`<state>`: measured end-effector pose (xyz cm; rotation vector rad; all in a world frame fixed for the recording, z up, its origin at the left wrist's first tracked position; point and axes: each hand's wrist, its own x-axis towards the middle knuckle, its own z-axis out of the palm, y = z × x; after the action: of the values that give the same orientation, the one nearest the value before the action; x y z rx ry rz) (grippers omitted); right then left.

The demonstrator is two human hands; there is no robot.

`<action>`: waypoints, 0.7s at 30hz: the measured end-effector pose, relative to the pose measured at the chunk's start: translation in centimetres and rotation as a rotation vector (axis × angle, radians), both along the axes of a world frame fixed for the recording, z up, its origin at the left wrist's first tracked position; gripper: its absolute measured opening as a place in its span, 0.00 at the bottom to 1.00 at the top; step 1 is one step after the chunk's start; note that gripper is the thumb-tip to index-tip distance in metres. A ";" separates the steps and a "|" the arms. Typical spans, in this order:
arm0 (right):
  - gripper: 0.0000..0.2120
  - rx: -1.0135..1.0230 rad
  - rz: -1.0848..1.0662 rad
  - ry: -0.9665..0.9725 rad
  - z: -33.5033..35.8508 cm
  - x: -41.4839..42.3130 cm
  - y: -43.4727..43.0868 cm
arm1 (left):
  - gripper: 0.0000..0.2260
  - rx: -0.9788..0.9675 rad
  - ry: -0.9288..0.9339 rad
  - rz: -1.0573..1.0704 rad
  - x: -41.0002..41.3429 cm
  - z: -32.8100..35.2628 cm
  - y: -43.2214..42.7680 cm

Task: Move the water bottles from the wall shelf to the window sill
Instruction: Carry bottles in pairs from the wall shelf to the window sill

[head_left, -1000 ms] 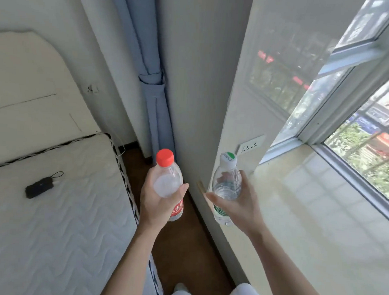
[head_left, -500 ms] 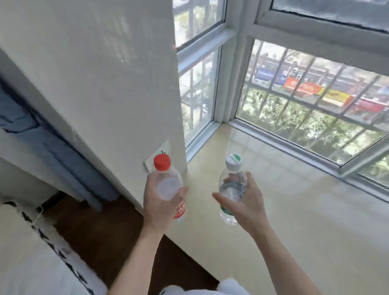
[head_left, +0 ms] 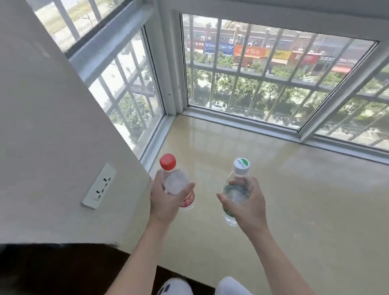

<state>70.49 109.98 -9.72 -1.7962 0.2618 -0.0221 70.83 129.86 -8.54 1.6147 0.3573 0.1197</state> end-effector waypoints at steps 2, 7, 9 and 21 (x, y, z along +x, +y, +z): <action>0.23 -0.012 -0.053 0.001 -1.1 0.6 0.6 | 0.25 -0.024 0.024 -0.023 1.4 -1.4 0.5; 0.21 -0.004 -0.152 0.022 -4.9 3.0 2.1 | 0.23 0.020 0.089 -0.086 4.3 -6.2 2.6; 0.21 -0.007 -0.164 0.035 -7.3 4.1 2.5 | 0.23 0.063 0.111 -0.106 5.3 -8.9 3.4; 0.24 -0.028 -0.103 -0.057 -22.7 11.4 3.2 | 0.23 0.304 0.052 -0.246 14.1 -25.2 5.1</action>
<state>81.87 113.21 -32.46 -1.8054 0.3142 -0.1507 84.94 134.98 -33.70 1.9520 0.1832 -0.0583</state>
